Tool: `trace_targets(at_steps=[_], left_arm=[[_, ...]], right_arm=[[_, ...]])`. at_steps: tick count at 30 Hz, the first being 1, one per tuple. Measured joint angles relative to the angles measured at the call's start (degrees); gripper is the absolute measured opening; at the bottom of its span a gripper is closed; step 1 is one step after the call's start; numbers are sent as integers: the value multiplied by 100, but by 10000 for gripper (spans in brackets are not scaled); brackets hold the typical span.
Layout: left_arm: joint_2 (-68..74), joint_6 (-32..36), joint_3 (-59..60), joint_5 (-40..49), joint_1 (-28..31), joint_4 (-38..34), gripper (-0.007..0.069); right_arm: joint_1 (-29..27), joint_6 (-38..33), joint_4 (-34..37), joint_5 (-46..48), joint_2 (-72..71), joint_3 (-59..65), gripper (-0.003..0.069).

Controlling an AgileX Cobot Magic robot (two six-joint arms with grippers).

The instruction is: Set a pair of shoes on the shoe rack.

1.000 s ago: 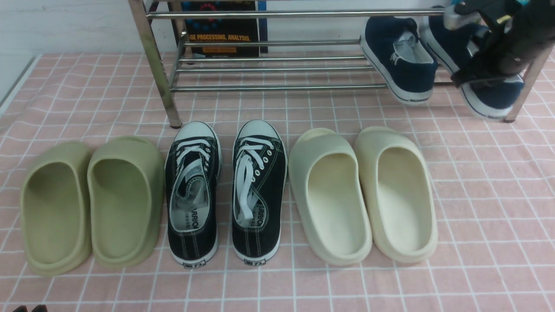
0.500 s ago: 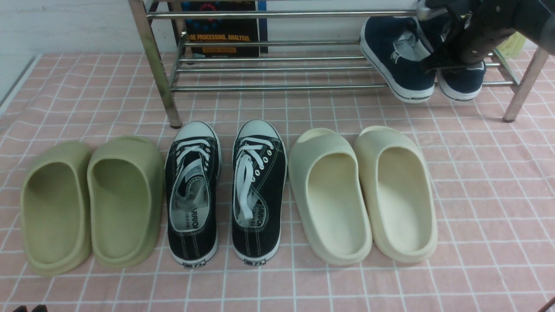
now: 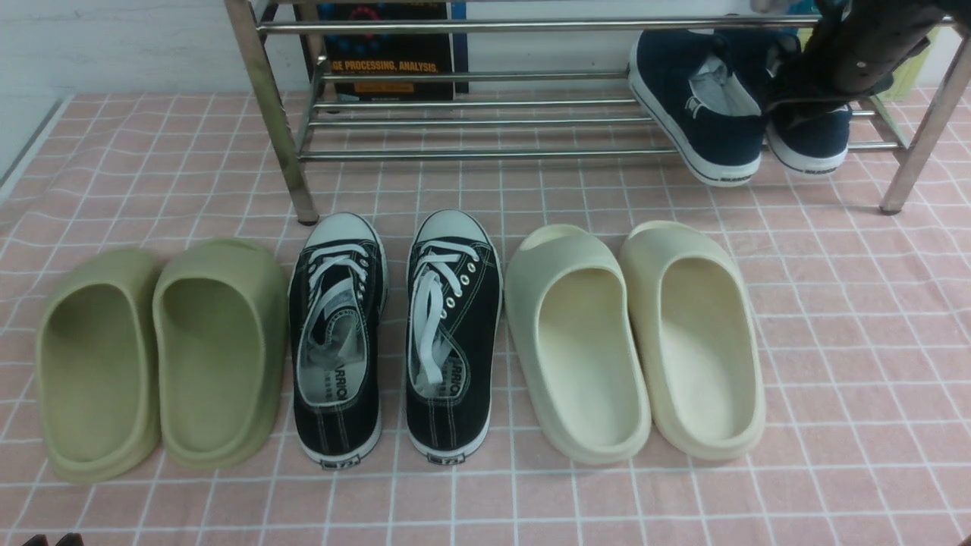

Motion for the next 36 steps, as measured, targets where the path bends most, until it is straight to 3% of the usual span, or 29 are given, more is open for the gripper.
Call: trace_targets(at_steps=[3, 16, 20, 25, 31, 36], left_arm=[[0, 0, 0, 0, 0, 0, 181], [0, 0, 0, 0, 0, 0, 195], [0, 0, 0, 0, 0, 0, 200], [0, 0, 0, 0, 0, 5, 202], [0, 0, 0, 0, 0, 15, 208], [0, 0, 0, 0, 0, 17, 216]], right_arm=[[0, 2, 0, 318, -283, 0, 344], [-10, 24, -5, 1351, -2674, 16, 22], [-17, 83, 36, 1369, -3498, 526, -13], [-17, 138, 41, 1158, -4889, 2195, -15], [-17, 568, 206, -146, -6723, 4622, -13], [-17, 608, 868, -1750, -8459, 7476, -12]])
